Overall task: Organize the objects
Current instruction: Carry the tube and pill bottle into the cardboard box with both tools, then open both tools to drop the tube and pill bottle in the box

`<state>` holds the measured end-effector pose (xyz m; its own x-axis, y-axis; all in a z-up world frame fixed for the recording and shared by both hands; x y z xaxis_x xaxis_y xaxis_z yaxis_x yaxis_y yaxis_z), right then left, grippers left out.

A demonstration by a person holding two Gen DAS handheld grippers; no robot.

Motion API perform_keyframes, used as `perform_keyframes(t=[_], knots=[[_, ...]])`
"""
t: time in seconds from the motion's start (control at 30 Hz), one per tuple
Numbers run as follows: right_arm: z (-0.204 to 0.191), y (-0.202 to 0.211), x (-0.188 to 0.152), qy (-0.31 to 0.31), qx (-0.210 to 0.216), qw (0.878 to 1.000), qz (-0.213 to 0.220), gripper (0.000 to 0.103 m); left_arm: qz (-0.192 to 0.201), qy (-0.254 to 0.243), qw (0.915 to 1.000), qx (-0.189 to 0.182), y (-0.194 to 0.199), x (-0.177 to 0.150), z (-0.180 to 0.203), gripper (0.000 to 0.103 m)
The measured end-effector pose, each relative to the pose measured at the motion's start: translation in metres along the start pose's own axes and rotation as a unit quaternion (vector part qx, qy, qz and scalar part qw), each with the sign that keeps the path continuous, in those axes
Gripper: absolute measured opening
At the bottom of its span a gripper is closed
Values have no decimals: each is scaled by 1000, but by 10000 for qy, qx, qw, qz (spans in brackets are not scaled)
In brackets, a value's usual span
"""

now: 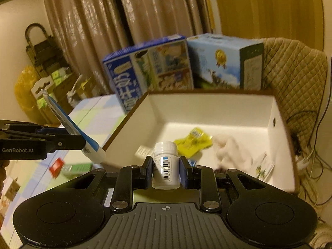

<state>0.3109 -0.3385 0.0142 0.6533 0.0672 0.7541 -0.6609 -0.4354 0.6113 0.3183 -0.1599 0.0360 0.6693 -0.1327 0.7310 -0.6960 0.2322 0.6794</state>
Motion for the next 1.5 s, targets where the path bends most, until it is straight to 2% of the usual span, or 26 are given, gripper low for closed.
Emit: perform_keyframes(t=[0.2, 0.47, 0.83, 1.03, 1.17, 1.33, 1.37, 1.5], knots=[[22, -25, 20, -10, -165, 9999, -20, 24, -13, -119, 9999, 11, -34, 27, 9, 33], [52, -62, 28, -68, -345, 9991, -251, 24, -237, -242, 9992, 212, -89, 43, 8, 33], [75, -103, 29, -188, -488, 9965, -656, 24, -849, -444, 9943, 461, -162, 44, 1, 33], [80, -116, 29, -274, -490, 9948, -850, 24, -1141, -564, 9909, 428, -187, 37, 7, 33], [82, -121, 30, -338, -491, 9938, -934, 24, -1288, -459, 9899, 378, -200, 36, 4, 34], [85, -127, 32, -446, -548, 9926, -984, 25, -1123, -425, 9920, 397, -198, 47, 3, 49], [85, -127, 33, -461, -543, 9930, -939, 25, -1063, -407, 9928, 385, -195, 50, 2, 50], [86, -122, 40, -529, -592, 9940, -753, 29, -888, -378, 9947, 354, -181, 57, -1, 66]])
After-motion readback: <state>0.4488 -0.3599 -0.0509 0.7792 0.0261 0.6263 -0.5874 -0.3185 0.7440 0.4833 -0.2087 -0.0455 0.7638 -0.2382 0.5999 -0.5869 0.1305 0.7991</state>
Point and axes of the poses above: each gripper's, at about its wrist camera, not at the fingertips, and y roughly against the way its jaws point, z to its right, x to its top, the point moved 2 cm from there along -y, roughly the way its jaws point, and after that the axes turned 1 degree about -y, right-handed, at the moved point
